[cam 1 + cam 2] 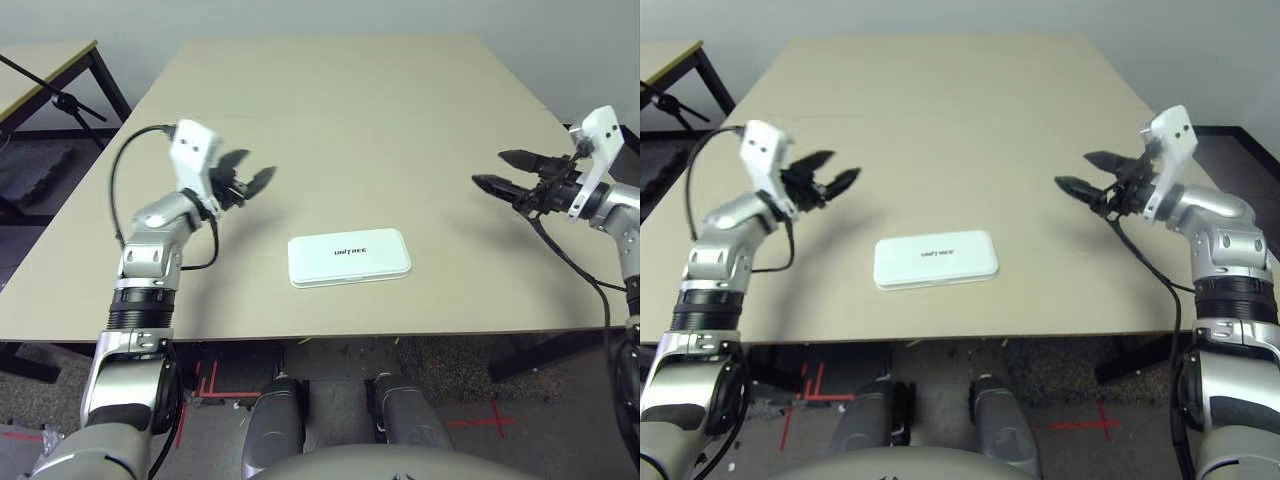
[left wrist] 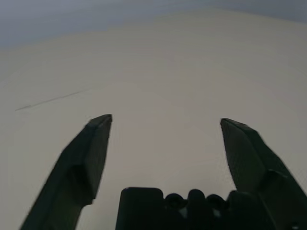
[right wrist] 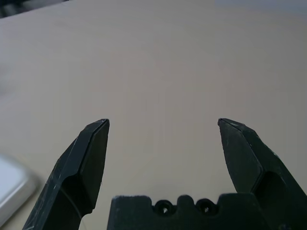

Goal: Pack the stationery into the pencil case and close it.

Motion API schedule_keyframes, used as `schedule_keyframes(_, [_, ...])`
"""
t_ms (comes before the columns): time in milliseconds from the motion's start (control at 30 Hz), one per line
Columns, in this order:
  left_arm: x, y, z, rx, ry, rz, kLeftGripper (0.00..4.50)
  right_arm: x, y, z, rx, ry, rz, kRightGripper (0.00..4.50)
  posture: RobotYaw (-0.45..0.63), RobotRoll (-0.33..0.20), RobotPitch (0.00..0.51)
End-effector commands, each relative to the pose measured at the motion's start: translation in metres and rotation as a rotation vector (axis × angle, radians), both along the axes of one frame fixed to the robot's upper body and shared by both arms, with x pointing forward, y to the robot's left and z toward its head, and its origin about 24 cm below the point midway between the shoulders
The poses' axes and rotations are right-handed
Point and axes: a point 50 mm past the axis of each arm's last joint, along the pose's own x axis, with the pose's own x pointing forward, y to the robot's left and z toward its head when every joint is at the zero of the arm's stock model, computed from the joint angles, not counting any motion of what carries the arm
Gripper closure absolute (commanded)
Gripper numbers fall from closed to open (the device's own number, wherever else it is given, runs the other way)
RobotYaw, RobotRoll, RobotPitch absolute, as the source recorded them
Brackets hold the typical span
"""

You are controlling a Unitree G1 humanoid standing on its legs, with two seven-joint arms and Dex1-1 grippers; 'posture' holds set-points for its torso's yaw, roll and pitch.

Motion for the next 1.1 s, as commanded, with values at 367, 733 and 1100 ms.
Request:
schedule_keyframes(367, [0.002, 0.054, -0.001, -0.248, -0.122, 0.373, 0.05, -0.002, -0.047, -0.029, 0.116, -0.118, -0.626, 0.00, -0.07, 0.000, 0.097])
schedule_keyframes(733, [0.006, 0.048, -0.006, -0.254, -0.129, 0.387, 0.05, -0.001, -0.047, -0.036, 0.118, -0.103, -0.674, 0.00, -0.09, 0.000, 0.121])
schedule_keyframes(1100, [0.008, 0.043, -0.009, -0.245, -0.108, 0.367, 0.05, 0.007, -0.033, -0.033, 0.116, -0.118, -0.596, 0.00, -0.12, 0.000, 0.121])
